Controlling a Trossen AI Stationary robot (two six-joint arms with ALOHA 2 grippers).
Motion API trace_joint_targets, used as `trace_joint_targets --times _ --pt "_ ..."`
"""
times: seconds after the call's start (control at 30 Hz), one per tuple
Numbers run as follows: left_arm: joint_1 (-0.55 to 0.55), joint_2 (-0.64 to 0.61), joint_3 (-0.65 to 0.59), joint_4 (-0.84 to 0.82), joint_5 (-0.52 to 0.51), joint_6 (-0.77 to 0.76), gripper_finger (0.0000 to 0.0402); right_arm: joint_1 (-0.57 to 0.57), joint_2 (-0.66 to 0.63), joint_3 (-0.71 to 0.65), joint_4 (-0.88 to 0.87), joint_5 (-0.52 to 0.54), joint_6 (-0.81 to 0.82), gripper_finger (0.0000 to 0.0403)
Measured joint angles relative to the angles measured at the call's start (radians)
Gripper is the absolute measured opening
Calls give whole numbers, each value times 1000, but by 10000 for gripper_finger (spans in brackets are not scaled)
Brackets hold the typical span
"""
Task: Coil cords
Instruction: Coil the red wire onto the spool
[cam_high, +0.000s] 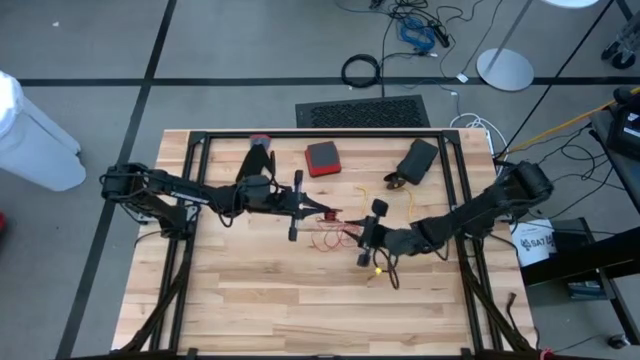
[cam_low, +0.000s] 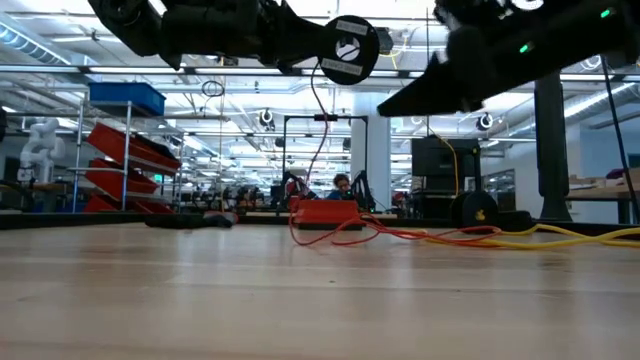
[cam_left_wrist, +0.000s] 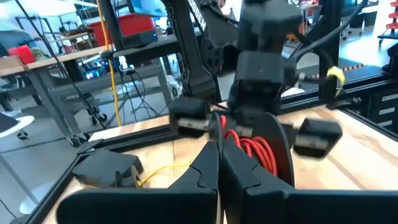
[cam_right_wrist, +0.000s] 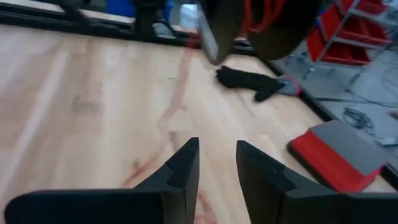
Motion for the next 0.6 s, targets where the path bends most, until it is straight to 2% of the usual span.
trace_joint_targets --times 0.17,0.6 --pt "0 0 2 -12 0 0 0 -64 81 0 148 2 -36 91" --pt "-1 0 2 -32 -19 -1 0 -106 179 0 185 -10 43 91"
